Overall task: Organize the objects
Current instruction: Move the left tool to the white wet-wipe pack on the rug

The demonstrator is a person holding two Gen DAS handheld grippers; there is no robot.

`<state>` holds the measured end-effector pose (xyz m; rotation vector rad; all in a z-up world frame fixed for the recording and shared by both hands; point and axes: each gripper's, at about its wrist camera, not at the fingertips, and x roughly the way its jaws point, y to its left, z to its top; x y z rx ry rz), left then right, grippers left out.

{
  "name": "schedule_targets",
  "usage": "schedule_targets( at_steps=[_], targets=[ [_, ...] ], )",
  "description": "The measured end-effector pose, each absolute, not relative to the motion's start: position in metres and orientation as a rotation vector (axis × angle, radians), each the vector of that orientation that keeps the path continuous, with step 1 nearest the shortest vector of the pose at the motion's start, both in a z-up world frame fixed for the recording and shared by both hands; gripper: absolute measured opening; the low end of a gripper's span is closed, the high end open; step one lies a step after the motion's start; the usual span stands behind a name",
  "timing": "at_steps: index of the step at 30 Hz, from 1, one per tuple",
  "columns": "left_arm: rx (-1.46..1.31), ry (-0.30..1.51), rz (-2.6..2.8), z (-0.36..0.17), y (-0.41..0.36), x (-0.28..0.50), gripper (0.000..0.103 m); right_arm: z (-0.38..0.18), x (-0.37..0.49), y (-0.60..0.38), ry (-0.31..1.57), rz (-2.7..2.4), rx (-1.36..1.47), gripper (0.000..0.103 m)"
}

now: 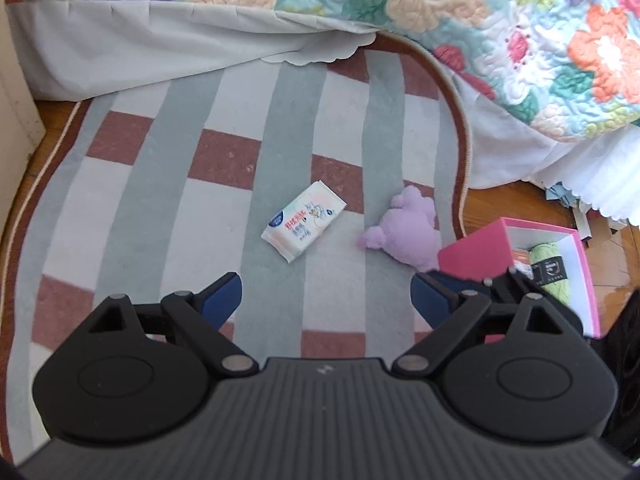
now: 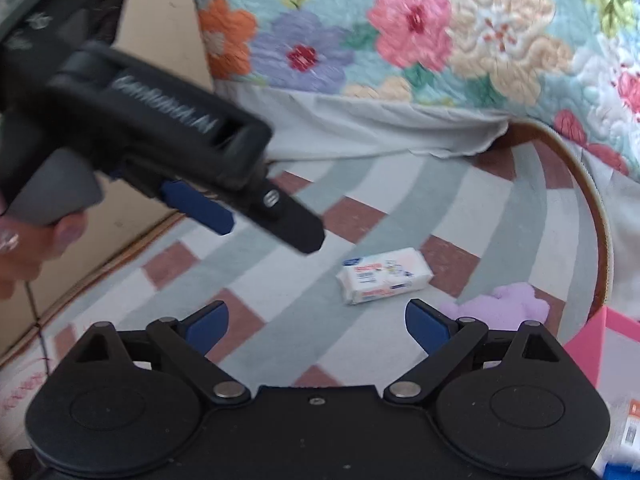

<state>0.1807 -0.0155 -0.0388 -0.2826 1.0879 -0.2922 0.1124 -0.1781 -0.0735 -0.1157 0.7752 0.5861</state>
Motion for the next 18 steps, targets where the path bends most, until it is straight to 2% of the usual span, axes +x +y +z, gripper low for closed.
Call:
schedule_targets(
  at_steps=[5,10,18],
  targets=[
    [-0.284,1.096,-0.231,-0.059,-0.012,0.203,0.091,-0.095,0.153,-0.168,0.827,0.605,-0.258,0.097],
    [-0.404,1.13,-0.247,-0.086,-0.006,0.227,0.09,-0.106,0.187,-0.168,0.897,0.595,-0.205,0.097],
    [-0.588,1.171,-0.248,-0.122,0.007,0.249,0.088,-0.13,0.203,-0.147,0.924,0.616,-0.372,0.097]
  ],
)
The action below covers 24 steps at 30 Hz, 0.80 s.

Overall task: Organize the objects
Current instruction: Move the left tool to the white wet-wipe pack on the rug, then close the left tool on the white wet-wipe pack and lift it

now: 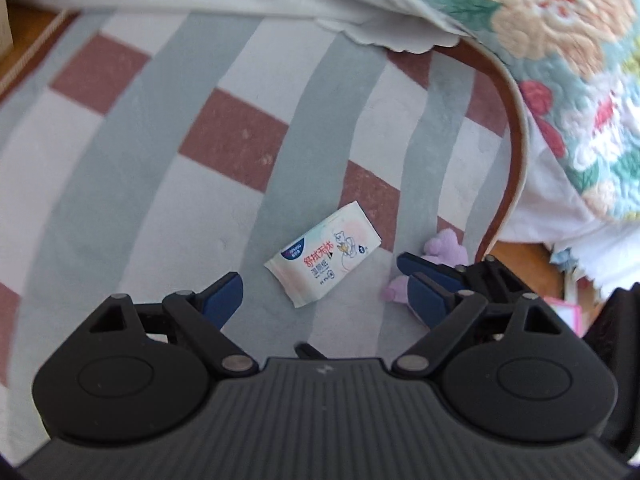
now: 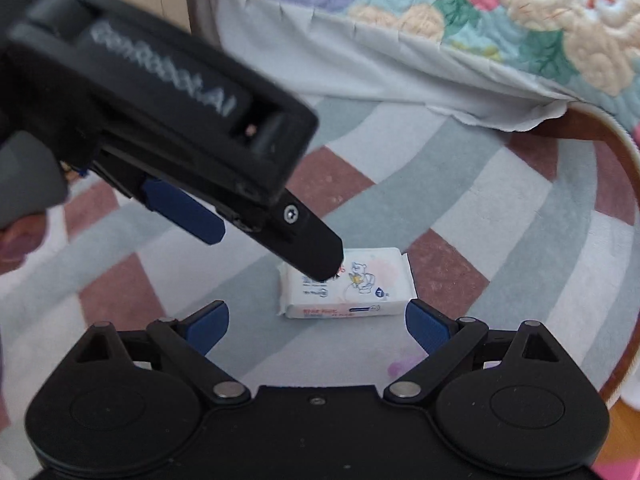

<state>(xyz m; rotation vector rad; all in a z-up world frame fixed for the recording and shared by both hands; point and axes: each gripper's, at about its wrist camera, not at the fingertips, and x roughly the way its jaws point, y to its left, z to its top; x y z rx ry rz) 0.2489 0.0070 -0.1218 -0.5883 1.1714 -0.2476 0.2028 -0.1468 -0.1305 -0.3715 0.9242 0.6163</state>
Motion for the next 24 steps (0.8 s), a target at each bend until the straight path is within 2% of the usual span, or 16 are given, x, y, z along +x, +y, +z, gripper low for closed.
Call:
schedule_targets(
  at_steps=[1,7,9,15,17,18,20,24],
  targets=[
    [-0.594,1.173,-0.234,-0.125,0.008,0.251,0.087,-0.134,0.206,-0.145,0.923,0.608,-0.394,0.097],
    [-0.674,1.193,-0.216,-0.141,0.015,0.262,0.064,-0.15,0.22,-0.149,0.951,0.6,-0.417,0.097],
    [-0.72,1.193,-0.223,-0.148,0.016,0.264,0.048,-0.155,0.224,-0.151,0.967,0.607,-0.387,0.097],
    [-0.754,1.173,-0.187,-0.16,0.017,0.264,0.036,-0.16,0.231,-0.154,0.98,0.616,-0.311,0.097],
    [-0.737,1.165,-0.184,-0.161,0.016,0.263,0.032,-0.16,0.229,-0.154,0.977,0.615,-0.308,0.094],
    [-0.731,1.163,-0.181,-0.161,0.017,0.262,0.029,-0.158,0.228,-0.154,0.976,0.611,-0.298,0.089],
    [-0.724,1.157,-0.177,-0.161,0.018,0.261,0.027,-0.155,0.226,-0.154,0.976,0.603,-0.288,0.084],
    [-0.703,1.153,-0.171,-0.159,0.018,0.255,0.026,-0.154,0.223,-0.15,0.987,0.59,-0.263,0.083]
  ],
)
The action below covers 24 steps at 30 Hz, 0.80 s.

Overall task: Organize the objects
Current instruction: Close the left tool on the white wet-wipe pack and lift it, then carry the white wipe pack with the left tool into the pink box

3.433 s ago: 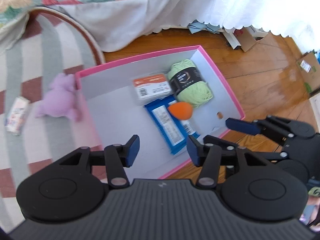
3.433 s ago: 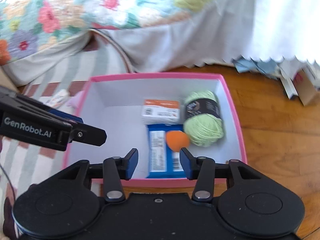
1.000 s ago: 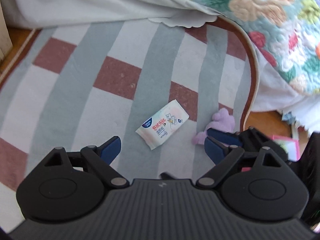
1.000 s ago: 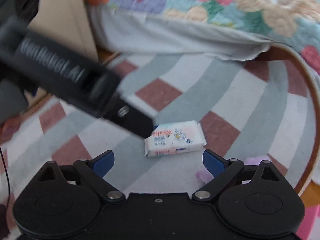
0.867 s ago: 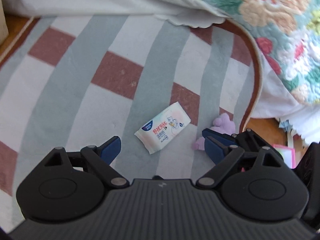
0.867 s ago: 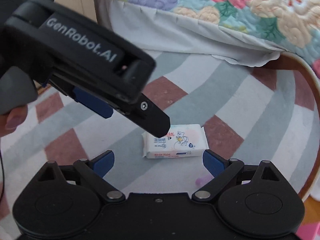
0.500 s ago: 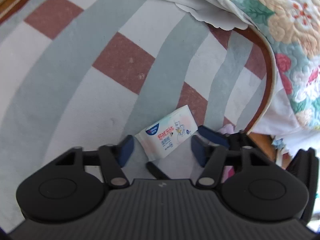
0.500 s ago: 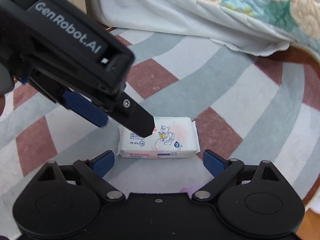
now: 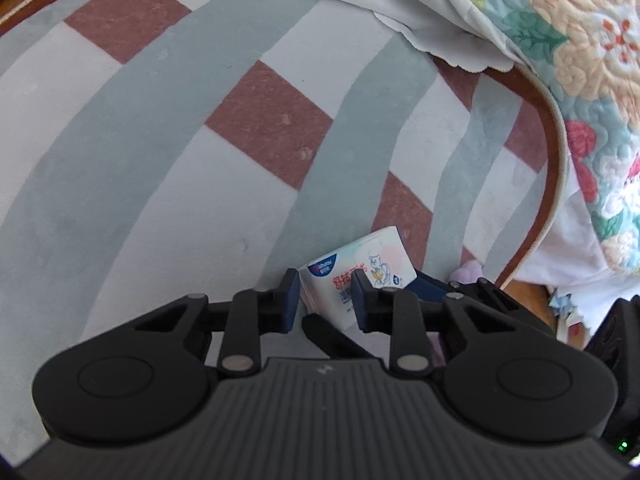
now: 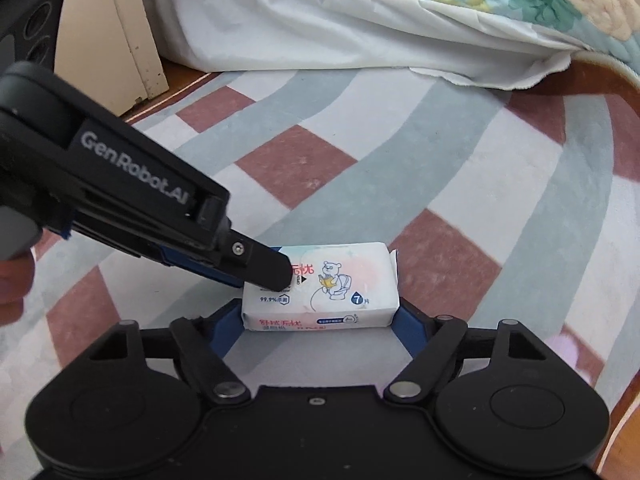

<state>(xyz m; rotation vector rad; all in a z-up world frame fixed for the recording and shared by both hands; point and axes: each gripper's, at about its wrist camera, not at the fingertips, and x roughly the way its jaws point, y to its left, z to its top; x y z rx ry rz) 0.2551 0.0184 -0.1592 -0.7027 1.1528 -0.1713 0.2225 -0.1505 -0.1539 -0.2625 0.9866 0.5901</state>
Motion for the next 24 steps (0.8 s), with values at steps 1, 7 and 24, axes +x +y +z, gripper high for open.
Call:
schedule_targets(
  at_steps=[1,7,24],
  targets=[
    [-0.681,1.148,-0.163,-0.157,0.018,0.252,0.026,-0.153,0.218,-0.148,0.983,0.591,-0.266,0.083],
    [-0.608,1.145,-0.167,-0.152,0.017,0.237,0.027,-0.155,0.202,-0.146,0.987,0.594,-0.221,0.082],
    [-0.464,1.197,-0.269,-0.108,0.002,0.212,0.027,-0.126,0.165,-0.164,0.974,0.56,-0.098,0.081]
  ],
)
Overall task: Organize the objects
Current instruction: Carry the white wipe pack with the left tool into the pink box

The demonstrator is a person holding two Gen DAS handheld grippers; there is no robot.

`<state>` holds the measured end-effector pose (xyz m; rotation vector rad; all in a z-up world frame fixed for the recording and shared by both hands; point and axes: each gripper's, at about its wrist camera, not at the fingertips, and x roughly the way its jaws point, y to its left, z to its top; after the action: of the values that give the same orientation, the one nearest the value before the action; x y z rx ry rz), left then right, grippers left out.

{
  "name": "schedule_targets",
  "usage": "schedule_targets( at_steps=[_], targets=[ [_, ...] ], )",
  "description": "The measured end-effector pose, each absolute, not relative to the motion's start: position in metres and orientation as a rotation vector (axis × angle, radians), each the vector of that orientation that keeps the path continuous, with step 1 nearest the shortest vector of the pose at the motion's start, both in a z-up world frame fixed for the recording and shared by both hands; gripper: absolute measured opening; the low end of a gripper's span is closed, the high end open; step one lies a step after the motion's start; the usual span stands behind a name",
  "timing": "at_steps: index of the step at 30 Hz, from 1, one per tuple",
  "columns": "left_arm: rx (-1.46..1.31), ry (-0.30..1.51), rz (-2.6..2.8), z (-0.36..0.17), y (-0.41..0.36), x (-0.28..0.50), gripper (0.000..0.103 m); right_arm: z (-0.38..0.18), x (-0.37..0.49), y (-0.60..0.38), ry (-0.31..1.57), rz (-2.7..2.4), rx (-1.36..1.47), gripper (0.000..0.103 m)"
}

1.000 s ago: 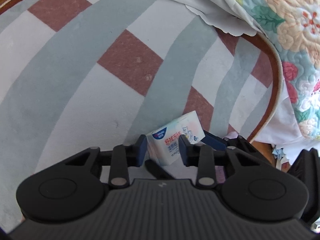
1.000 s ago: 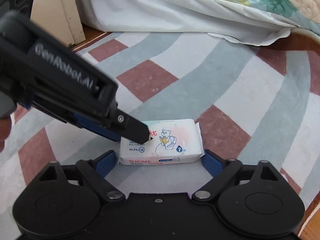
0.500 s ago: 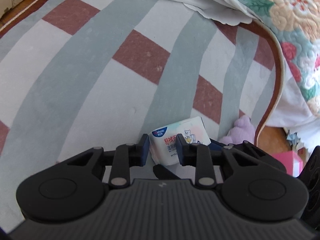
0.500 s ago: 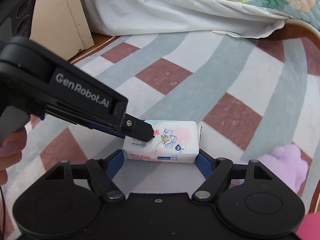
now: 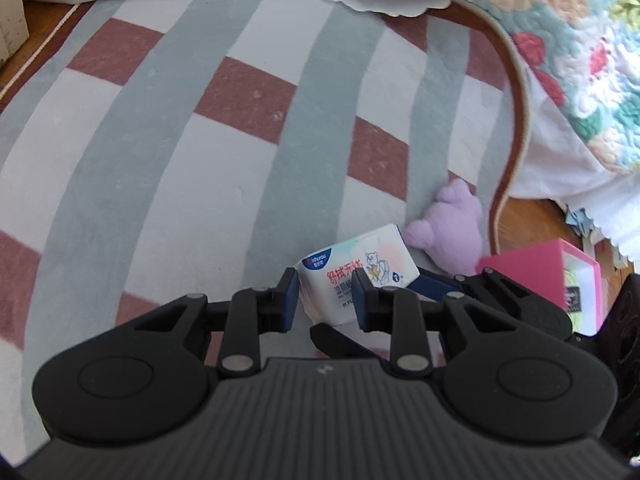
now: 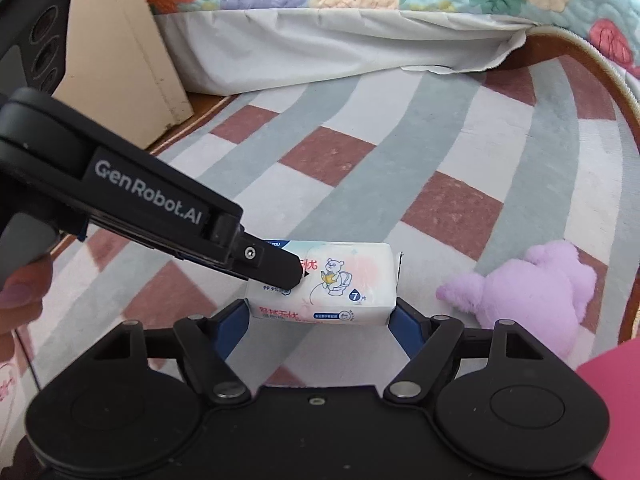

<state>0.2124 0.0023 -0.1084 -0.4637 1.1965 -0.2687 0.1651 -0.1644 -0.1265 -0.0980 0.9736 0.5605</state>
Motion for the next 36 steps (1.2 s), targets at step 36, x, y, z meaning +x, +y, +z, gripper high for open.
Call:
schedule_targets(
  at_steps=[36],
  targets=[
    [-0.288,1.249,-0.51,0.04,-0.045,0.098,0.026,0.014,0.039,-0.202,0.936,0.444,0.004,0.08]
  ],
)
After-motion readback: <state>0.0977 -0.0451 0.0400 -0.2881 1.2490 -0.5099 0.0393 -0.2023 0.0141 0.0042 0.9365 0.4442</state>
